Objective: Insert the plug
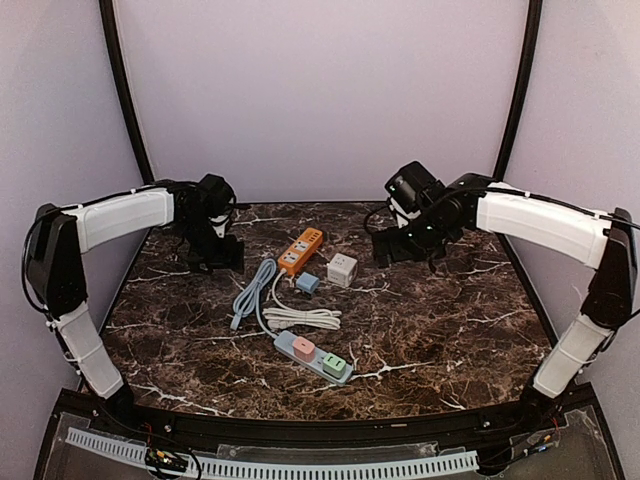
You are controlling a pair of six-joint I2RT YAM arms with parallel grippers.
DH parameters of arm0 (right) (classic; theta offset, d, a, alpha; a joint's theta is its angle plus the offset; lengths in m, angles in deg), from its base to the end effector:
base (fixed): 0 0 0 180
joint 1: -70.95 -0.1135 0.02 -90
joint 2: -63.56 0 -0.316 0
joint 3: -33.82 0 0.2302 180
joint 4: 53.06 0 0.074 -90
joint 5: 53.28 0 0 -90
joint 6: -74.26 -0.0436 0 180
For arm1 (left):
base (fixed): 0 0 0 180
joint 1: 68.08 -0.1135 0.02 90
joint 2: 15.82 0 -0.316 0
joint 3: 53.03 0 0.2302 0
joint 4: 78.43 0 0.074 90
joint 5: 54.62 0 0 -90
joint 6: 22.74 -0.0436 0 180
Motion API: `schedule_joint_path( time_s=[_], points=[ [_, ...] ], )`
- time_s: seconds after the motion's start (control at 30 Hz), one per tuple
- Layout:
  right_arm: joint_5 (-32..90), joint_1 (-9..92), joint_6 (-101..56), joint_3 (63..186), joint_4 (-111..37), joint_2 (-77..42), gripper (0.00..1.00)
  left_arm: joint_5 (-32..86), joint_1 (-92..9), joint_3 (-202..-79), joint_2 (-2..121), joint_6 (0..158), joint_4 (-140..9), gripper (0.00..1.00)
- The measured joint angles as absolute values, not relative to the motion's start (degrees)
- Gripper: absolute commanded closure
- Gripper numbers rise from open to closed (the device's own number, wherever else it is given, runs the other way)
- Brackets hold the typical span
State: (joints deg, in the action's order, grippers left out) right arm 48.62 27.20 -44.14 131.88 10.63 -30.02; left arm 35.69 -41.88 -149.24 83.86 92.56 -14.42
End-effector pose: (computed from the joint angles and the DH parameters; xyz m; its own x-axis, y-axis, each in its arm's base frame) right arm 0.2438 0.2210 0.3466 -0.8314 -0.1516 -0.5345 -0.2330 0.9685 0.0876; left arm 0.3123 -0.1534 0.3024 -0.9372 -0.0151 -0.3484 0.0433 0.9863 -0.1592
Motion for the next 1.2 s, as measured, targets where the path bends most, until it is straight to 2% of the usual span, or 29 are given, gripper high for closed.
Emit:
schedule_joint_path(
  time_s=[0.33,0.5,0.57,0.67,0.83,0.97,1.03,1.2],
  points=[
    [46.2,30.4,-41.3,126.6,8.6,-24.4,0.01,26.8,-41.8,-149.8,92.2,91.0,-17.7,0.22],
    [45.5,31.3,-41.4,125.0,8.2,-23.0,0.01,25.4,-41.4,-151.7,96.9,89.7,-18.7,0.27],
    [45.5,31.3,-41.5,124.9,8.2,-22.9,0.01,25.3,-41.3,-151.7,98.0,89.5,-18.9,0.32],
    [45.5,31.3,-41.8,124.6,8.0,-22.6,0.01,25.1,-41.2,-151.7,99.0,88.9,-19.1,0.47],
    [45.5,31.3,-41.9,123.4,7.8,-21.1,0.01,24.7,-41.1,-151.7,99.3,88.7,-20.1,0.6],
    [45.6,31.3,-42.0,122.5,7.2,-20.9,0.01,24.4,-40.7,-151.7,99.3,88.8,-20.4,0.79],
    [45.6,31.3,-42.0,122.0,7.0,-20.9,0.01,24.1,-40.5,-151.7,99.3,88.8,-20.6,0.94],
    [45.6,31.3,-42.2,120.6,6.2,-20.0,0.01,23.9,-40.2,-150.6,97.9,89.3,-21.4,0.98]
  ],
)
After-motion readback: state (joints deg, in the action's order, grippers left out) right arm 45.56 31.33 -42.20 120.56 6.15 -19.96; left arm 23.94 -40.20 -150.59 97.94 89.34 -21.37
